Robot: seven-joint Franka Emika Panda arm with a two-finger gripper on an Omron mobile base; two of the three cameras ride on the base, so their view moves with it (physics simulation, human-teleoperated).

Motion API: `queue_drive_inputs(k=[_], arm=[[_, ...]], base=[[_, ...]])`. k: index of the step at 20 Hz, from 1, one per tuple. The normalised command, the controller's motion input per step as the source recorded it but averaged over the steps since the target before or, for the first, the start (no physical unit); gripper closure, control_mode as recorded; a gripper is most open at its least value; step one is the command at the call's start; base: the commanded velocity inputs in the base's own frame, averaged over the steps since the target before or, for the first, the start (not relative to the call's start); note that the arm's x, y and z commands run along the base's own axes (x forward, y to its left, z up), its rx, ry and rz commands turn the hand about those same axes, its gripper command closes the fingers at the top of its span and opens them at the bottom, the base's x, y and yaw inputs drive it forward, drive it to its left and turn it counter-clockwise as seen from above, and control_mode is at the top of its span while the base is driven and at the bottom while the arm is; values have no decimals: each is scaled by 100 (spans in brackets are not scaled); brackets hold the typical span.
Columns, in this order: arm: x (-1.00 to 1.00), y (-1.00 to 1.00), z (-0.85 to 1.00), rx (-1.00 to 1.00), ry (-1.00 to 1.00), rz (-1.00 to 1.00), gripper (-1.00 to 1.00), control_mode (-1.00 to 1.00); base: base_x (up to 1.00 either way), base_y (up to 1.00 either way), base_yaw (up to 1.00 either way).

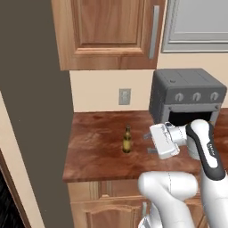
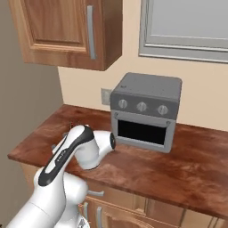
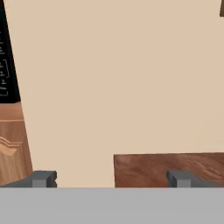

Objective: Place the drinks on the dining counter in a tight cluster.

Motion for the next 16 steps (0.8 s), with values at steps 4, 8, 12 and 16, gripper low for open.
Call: queue_drive_inputs(k=[4, 8, 12, 16], arm=[[0, 0, 0, 0, 0, 0, -100, 100], [0, 0, 0, 0, 0, 0, -100, 100], [0, 0, 0, 0, 0, 0, -100, 100], [0, 0, 0, 0, 0, 0, -100, 100]], base=[[55, 4, 0], [11, 0, 0], [0, 0, 0], [0, 0, 0]])
